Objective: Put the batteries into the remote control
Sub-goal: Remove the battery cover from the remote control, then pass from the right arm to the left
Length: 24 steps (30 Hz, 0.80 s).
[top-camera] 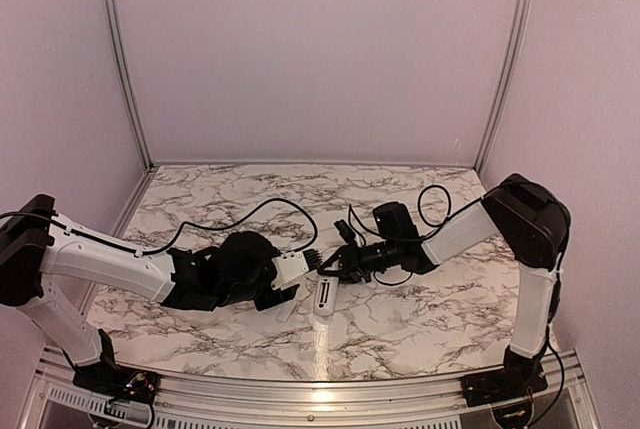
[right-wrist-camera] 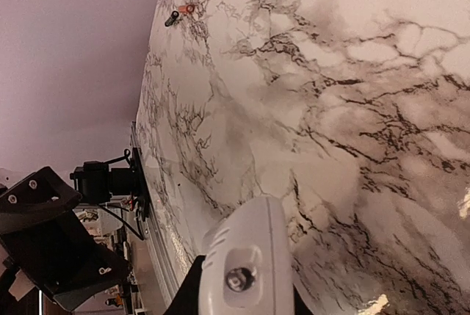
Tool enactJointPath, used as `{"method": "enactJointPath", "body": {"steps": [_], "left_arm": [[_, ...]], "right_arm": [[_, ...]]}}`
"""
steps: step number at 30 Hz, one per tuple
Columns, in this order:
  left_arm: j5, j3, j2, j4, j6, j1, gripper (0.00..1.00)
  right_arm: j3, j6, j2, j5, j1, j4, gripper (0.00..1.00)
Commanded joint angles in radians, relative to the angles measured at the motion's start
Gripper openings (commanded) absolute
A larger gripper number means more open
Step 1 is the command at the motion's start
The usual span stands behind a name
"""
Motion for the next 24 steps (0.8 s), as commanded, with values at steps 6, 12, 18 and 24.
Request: {"method": "enactJointPath", "body": {"steps": [6,12,18,24], "left_arm": [[-0.009,0.019,-0.086,-0.014,-0.312,0.143,0.68],[0.119,0.125,-0.125,-0.257,-0.433,0.29,0.69],[0.248,0.202,-0.109,-0.432,-0.479,0.449,0.7],[0.211,0.294,-0.063,-0.642,-0.463,0.586,0.69]], "right_arm": [[0.018,-0.083,-0.023,0.017,-0.052,0.014,0.0],[-0.017,-0.117,-0.069,-0.027,-0.076,0.072,0.0],[-0.068,-0.148,-0.126,-0.067,-0.084,0.167,0.0],[-0.1,-0.17,-0.153,-0.067,-0.084,0.211,0.0]]}}
